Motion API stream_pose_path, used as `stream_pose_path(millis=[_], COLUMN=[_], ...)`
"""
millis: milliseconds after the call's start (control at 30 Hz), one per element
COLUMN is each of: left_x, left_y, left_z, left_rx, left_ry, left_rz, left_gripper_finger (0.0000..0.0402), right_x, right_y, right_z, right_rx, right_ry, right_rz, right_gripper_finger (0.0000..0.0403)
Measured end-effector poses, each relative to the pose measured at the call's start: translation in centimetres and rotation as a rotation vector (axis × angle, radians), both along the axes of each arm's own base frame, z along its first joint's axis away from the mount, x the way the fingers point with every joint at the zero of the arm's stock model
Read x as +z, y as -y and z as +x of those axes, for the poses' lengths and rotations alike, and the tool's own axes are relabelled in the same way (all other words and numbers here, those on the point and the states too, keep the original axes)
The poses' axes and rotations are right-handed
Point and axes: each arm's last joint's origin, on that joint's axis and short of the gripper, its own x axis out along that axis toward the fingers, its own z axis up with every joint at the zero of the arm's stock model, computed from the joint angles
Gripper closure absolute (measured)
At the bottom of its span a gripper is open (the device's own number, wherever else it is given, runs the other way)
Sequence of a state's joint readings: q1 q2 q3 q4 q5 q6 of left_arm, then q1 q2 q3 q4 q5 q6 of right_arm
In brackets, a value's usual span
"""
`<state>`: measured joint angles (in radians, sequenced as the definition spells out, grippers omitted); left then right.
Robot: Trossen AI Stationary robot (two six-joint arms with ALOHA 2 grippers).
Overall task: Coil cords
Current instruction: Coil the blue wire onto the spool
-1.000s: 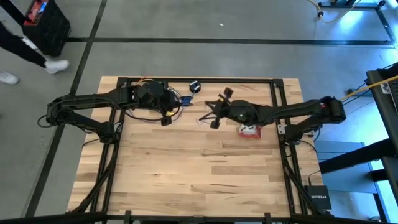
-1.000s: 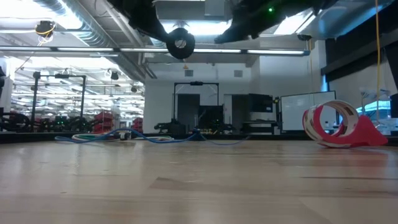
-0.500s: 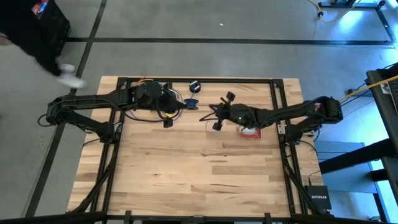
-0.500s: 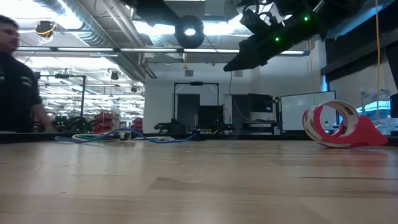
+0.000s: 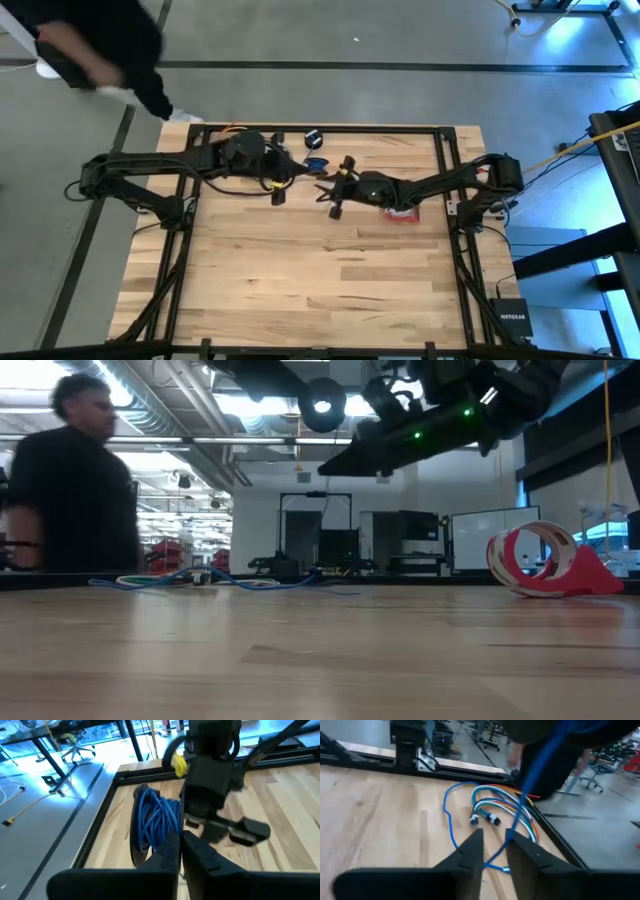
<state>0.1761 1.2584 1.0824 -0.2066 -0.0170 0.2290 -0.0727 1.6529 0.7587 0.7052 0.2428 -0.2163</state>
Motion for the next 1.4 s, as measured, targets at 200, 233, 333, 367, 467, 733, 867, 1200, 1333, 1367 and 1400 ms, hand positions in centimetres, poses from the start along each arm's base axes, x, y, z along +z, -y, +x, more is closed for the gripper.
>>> stream_pose_path(millis=[200, 233, 333, 367, 467, 733, 867, 1200, 1333, 1367, 1400], left_x=[-0.2, -0.1, -0.1, -0.1, -0.1, -0.6, -0.5, -0.5, -0.5, -0.5, -0.5], left_y=[0.0, 0.0, 0.0, 0.0, 0.0, 0.5, 0.7, 0.9, 0.9, 0.9, 0.9], left_z=[0.2, 0.2, 0.2, 0.2, 0.2, 0.5, 0.6, 0.7, 0.7, 0.7, 0.7], left_rx=[-0.003, -0.003, -0.004, -0.004, -0.007, -0.145, -0.158, -0.168, -0.169, -0.171, -0.172], left_ry=[-0.003, -0.001, -0.002, -0.001, -0.003, -0.019, -0.015, -0.014, -0.015, -0.014, -0.014], left_rz=[0.006, 0.007, 0.010, 0.010, 0.013, -0.009, 0.005, 0.013, 0.024, 0.028, 0.031], left_gripper_finger=[0.0396, 0.0396, 0.0396, 0.0396, 0.0396, 0.0396, 0.0396, 0.0396, 0.0396, 0.0396, 0.0396], right_x=[0.2, 0.6, 2.5, 3.1, 5.0, 8.2, 8.3, 8.3, 8.3, 8.2, 8.1], right_y=[-0.4, -0.7, -2.0, -2.4, -3.5, -2.6, -2.0, -1.7, -1.3, -1.4, -1.2], right_z=[-0.5, -0.9, -2.3, -2.9, -4.7, -5.9, -5.6, -4.9, -4.9, -4.9, -4.8], right_rx=[-0.042, -0.052, -0.043, -0.035, -0.038, -0.020, 0.060, 0.079, 0.094, 0.115, 0.121], right_ry=[-0.108, -0.126, -0.159, -0.169, -0.205, -0.040, -0.005, 0.053, 0.055, 0.057, 0.060], right_rz=[-0.062, -0.071, -0.093, -0.104, -0.178, -0.194, -0.176, -0.177, -0.173, -0.170, -0.169], right_gripper_finger=[0.0254, 0.0246, 0.0231, 0.0228, 0.0224, 0.0224, 0.0224, 0.0272, 0.0291, 0.0295, 0.0299])
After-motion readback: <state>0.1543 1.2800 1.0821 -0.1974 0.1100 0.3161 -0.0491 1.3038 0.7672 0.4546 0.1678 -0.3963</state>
